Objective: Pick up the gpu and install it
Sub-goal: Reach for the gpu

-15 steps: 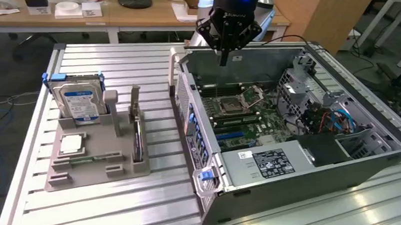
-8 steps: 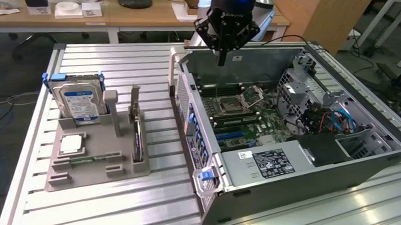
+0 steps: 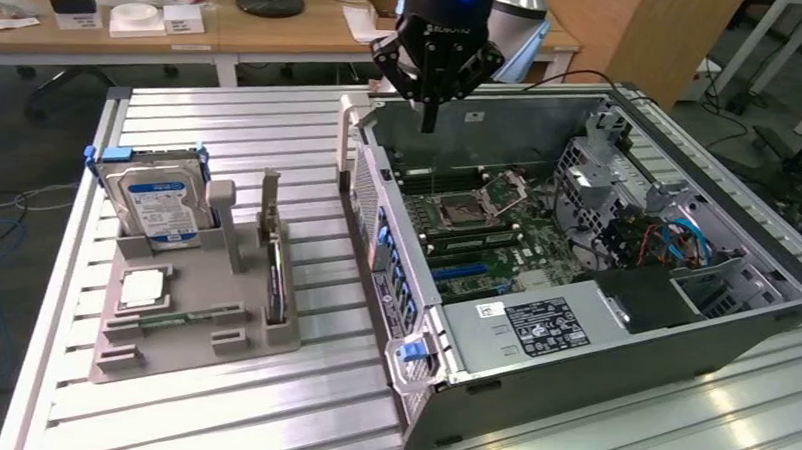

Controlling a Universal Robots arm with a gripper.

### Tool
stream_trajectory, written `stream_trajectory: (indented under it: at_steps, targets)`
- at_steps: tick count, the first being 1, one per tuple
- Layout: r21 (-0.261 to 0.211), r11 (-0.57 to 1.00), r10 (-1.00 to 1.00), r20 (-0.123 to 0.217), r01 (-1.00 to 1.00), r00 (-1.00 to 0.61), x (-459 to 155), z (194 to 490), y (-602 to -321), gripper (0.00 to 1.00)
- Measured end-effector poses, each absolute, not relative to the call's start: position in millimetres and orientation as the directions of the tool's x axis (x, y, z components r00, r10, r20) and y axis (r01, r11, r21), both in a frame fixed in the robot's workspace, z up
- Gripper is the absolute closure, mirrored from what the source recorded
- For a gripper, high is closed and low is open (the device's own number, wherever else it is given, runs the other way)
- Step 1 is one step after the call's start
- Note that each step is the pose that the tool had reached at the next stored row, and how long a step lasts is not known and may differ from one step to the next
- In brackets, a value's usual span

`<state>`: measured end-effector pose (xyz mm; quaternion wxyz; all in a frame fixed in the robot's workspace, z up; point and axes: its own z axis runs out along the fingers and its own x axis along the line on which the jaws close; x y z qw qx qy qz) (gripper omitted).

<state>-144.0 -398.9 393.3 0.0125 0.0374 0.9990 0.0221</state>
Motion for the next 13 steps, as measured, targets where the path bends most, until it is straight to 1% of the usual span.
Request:
stream_trajectory:
  at_steps: [13]
  targets:
    - [0.045,0.996,0.075,-0.023,0.074,-0.997,-163.5,393.2,-399.0,0.89]
